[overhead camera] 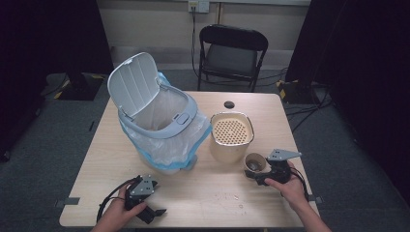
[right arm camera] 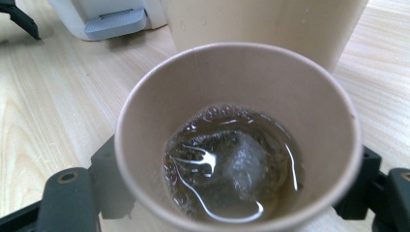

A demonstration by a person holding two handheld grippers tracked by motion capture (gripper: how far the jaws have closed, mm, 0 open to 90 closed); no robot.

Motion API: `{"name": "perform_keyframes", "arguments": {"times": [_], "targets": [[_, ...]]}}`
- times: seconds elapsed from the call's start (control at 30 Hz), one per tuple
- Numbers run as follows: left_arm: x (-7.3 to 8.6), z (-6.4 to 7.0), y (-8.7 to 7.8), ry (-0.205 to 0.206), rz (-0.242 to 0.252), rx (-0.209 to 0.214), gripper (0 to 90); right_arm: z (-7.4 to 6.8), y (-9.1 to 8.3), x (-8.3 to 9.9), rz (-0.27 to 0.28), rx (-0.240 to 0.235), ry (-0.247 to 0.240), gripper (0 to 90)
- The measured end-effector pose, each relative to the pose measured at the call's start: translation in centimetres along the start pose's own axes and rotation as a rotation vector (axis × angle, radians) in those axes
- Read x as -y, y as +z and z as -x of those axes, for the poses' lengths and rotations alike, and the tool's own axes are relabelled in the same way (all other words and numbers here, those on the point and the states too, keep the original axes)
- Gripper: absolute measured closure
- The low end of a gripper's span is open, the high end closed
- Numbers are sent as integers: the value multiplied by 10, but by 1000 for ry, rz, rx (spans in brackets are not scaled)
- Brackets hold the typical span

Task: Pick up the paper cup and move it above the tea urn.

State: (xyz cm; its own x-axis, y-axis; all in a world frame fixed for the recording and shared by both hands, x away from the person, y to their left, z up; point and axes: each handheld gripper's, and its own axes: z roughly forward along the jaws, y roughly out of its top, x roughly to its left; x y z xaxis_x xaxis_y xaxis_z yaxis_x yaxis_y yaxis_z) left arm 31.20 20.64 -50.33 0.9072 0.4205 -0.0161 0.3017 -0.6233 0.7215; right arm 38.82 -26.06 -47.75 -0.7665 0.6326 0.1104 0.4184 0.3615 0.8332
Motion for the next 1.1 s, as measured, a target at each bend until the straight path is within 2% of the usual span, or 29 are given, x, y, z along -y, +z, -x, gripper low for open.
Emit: {"name": "perform_keyframes", "arguments": {"times": [0.23, 0.3, 0.43, 0.57, 0.8, 1.1], "targets": [[0, 0, 0, 4, -3, 0, 0, -1, 4, -2, 6, 7, -10, 215], [0, 0, 0, 0, 0, 0, 0, -2, 4, -3, -5, 25, -36, 240], [0, 0, 0, 0, 0, 0, 0, 0, 2, -2, -6, 21, -31, 250], [0, 0, 0, 0, 0, 0, 0, 1, -2, -4, -26, 31, -64, 254], [0, 0, 0, 0, 0, 0, 0, 15, -15, -6, -24, 63, -56, 256], [0, 0, 0, 0, 0, 0, 0, 35, -17, -11, -20, 101, -48, 258]]}}
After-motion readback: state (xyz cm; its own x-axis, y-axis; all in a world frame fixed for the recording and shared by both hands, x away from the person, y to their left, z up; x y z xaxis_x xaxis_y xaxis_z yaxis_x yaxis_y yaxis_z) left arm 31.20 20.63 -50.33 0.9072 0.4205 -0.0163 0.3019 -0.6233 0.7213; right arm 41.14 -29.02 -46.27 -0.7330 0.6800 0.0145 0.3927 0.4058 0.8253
